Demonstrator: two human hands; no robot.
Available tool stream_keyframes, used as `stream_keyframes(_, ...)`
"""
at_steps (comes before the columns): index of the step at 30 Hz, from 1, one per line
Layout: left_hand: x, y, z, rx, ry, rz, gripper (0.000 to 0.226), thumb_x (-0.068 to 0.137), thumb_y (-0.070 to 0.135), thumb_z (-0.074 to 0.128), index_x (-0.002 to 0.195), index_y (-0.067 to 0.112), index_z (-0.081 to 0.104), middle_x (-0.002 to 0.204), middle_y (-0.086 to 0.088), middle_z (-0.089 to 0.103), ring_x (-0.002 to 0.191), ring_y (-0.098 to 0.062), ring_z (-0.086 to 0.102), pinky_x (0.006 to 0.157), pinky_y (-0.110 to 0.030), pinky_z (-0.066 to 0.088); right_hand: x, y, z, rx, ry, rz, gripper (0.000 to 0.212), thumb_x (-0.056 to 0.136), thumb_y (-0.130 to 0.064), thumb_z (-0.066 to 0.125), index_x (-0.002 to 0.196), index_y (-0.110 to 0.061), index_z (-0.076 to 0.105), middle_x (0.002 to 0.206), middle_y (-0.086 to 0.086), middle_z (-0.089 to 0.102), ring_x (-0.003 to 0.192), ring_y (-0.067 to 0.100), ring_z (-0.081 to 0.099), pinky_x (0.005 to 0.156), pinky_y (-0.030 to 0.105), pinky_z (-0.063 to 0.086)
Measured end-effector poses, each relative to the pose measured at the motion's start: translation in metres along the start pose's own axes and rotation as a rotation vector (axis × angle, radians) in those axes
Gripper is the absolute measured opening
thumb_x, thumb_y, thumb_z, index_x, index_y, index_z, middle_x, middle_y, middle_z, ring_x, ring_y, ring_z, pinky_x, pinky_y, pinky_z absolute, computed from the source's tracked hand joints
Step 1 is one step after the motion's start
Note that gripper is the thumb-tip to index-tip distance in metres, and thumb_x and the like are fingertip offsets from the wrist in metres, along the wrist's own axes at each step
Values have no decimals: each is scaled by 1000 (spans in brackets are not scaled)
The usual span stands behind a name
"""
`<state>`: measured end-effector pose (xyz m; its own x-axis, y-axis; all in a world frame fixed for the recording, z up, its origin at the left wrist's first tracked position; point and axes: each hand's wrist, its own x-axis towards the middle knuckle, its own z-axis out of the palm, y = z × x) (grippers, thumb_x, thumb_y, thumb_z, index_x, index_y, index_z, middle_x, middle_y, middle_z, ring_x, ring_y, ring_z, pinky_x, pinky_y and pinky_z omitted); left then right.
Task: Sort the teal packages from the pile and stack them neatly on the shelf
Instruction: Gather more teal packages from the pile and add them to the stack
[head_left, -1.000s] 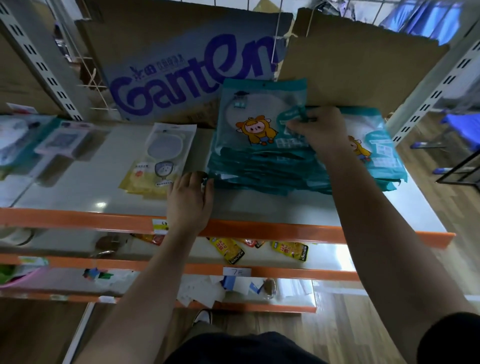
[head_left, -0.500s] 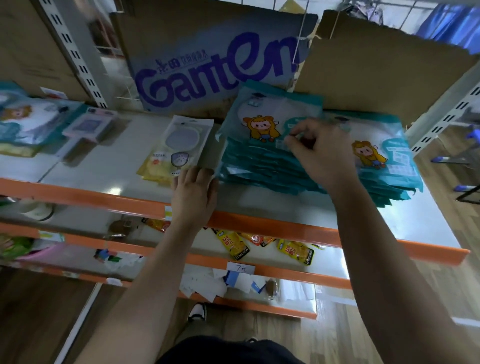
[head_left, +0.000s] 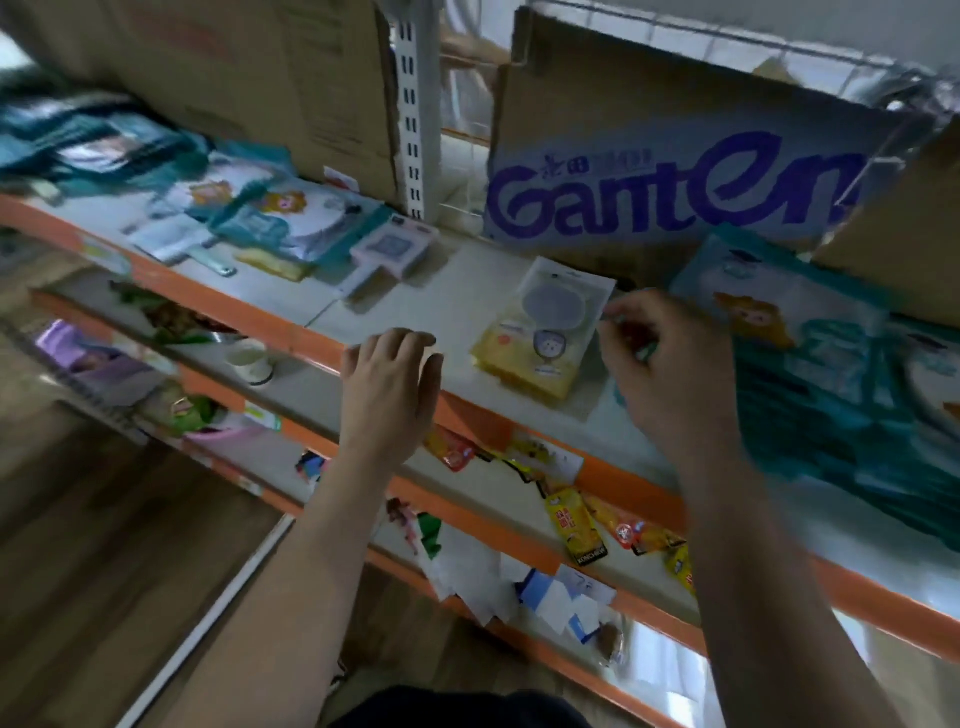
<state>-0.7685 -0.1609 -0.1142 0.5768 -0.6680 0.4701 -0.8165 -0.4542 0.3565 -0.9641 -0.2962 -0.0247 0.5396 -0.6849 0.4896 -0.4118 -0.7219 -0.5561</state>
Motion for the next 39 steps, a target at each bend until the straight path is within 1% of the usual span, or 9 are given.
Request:
stream_keyframes(3, 4, -53, -23, 84, -27, -48, 26, 98, 29, 51, 114, 14, 64, 114, -8, 65, 107, -33, 58, 92, -45, 35, 13, -31, 57, 21, -59, -5, 13, 90, -19, 64, 101, -15, 67, 94, 4, 68, 83, 16, 63, 71, 30, 51)
stream_keyframes(8, 8, -143, -70, 155, 2, -88, 27, 98, 29, 48, 115, 15, 64, 112, -6, 65, 107, -30, 58, 92, -40, 33, 24, -88, 154, 32, -149, -34, 17, 89, -21, 62, 105, -17, 66, 99, 1, 65, 89, 11, 58, 76, 33, 52)
stream_keyframes(11, 9, -190, -95, 154, 6, -111, 34, 97, 31, 41, 113, 13, 65, 111, -6, 66, 106, -30, 58, 90, -41, 34, 27, -124, 204, 55, -163, -72, 15, 88, -17, 64, 102, -15, 66, 97, 0, 64, 85, 9, 55, 72, 24, 45)
stream_keyframes(16, 17, -260, -123, 158, 22, -179, 27, 98, 29, 49, 115, 14, 64, 112, -5, 66, 108, -29, 58, 92, -39, 33, 34, -176, 271, 74, -233, -47, 15, 90, -16, 64, 104, -14, 67, 98, -1, 61, 83, 5, 52, 64, 2, 34)
stream_keyframes(20, 28, -302, -133, 126, 45, -235, 34, 98, 32, 44, 119, 13, 62, 114, -4, 65, 109, -27, 58, 93, -43, 38, 49, -201, 312, 103, -281, -65, 15, 90, -17, 63, 104, -14, 67, 99, -2, 61, 88, 9, 55, 74, 18, 44)
stream_keyframes(24, 43, -341, -135, 119, 49, -278, 39, 98, 37, 38, 119, 14, 62, 114, -3, 64, 110, -25, 57, 92, -40, 38, 76, -217, 358, 123, -277, -91, 13, 90, -17, 63, 102, -14, 67, 95, -3, 60, 83, 9, 56, 68, 13, 42)
stream_keyframes(33, 148, -441, -134, 98, 65, -222, 28, 97, 25, 53, 117, 9, 62, 110, -8, 64, 100, -27, 59, 85, -43, 46, 177, -256, 458, 191, -228, -54, 13, 89, -15, 65, 101, -12, 69, 93, 2, 64, 82, 13, 57, 73, 22, 43)
stream_keyframes(37, 203, -473, -124, 90, 90, -192, 26, 93, 19, 60, 114, 4, 65, 107, -13, 65, 96, -33, 61, 81, -44, 47, 226, -267, 485, 176, -206, -64, 12, 89, -15, 65, 99, -11, 69, 93, 2, 65, 82, 11, 56, 71, 19, 40)
stream_keyframes(39, 221, -482, -114, 80, 77, -185, 26, 93, 18, 62, 113, 4, 65, 107, -14, 66, 97, -33, 61, 81, -42, 45, 241, -269, 493, 173, -201, -51, 12, 89, -15, 65, 99, -12, 70, 94, 3, 66, 82, 13, 58, 72, 24, 45)
